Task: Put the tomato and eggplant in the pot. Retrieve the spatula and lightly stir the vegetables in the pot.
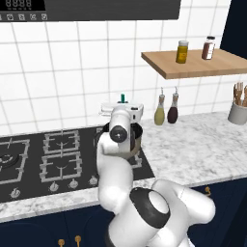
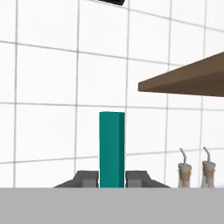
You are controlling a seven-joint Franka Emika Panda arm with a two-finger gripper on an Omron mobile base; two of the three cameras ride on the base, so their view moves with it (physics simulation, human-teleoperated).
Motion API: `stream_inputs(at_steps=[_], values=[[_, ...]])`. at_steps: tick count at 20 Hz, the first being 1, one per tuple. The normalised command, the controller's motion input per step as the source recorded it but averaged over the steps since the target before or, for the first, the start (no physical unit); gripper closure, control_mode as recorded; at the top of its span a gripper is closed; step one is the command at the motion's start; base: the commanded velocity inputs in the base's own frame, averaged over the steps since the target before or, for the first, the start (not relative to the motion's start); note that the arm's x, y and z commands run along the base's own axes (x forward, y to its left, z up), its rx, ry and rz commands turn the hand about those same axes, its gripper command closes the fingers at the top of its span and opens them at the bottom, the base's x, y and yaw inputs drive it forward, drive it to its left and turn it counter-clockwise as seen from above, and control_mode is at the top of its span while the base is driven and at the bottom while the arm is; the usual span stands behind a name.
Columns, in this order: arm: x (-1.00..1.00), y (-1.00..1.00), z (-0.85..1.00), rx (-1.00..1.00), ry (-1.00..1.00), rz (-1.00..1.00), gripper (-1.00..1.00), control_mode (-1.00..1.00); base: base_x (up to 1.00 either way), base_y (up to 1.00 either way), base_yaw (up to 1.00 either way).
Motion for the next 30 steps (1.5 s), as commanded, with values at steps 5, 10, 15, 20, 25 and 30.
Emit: stream_inputs(at_steps=[5,10,15,20,25,30], values=[[0.59,-0.03,-0.73,-0.01,-0.05,0.00,1.00,-1.00,0.00,0.00,0.00],[0.49,-0.29,-0.64,-0.08,-0.05,0.00,1.00,-1.00,0.00,0.00,0.00],[-0.09,-0.22,-0.19,-0.06,-0.02,0.00,1.00,-1.00,0.00,0.00,0.00],[-0.45,-0.16,-0.11,0.00,-0.01,0.00,1.00,-1.00,0.00,0.00,0.00],[-0.03,-0.07,-0.30,0.05,0.00,0.04,1.00,-1.00,0.00,0.00,0.00],[0.00,-0.13,0.35,0.14,-0.14,0.12,1.00,-1.00,0.00,0.00,0.00]])
